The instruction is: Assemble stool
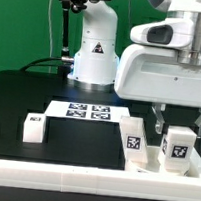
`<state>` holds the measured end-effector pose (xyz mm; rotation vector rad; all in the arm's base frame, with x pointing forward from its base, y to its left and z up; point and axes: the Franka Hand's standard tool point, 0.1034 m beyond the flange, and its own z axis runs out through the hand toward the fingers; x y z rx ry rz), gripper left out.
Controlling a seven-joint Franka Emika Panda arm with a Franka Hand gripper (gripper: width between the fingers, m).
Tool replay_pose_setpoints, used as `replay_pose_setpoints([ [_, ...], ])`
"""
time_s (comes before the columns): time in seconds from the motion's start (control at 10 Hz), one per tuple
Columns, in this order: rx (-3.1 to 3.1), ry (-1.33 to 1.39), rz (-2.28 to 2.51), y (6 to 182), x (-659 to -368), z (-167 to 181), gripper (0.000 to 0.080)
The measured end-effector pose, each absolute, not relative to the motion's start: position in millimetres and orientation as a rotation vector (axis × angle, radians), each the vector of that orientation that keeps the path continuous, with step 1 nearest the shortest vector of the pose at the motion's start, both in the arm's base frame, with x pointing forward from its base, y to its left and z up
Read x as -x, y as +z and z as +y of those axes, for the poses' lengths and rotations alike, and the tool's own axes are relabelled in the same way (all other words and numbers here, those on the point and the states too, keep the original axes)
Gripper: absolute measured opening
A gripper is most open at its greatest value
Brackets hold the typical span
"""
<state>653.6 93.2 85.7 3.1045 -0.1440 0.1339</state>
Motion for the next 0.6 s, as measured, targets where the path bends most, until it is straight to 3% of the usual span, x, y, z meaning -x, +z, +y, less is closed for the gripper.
replay_pose_setpoints([
  [0.6, -2.984, 0.164, -1.045, 84.2, -654.4, 91.8, 0.0338],
])
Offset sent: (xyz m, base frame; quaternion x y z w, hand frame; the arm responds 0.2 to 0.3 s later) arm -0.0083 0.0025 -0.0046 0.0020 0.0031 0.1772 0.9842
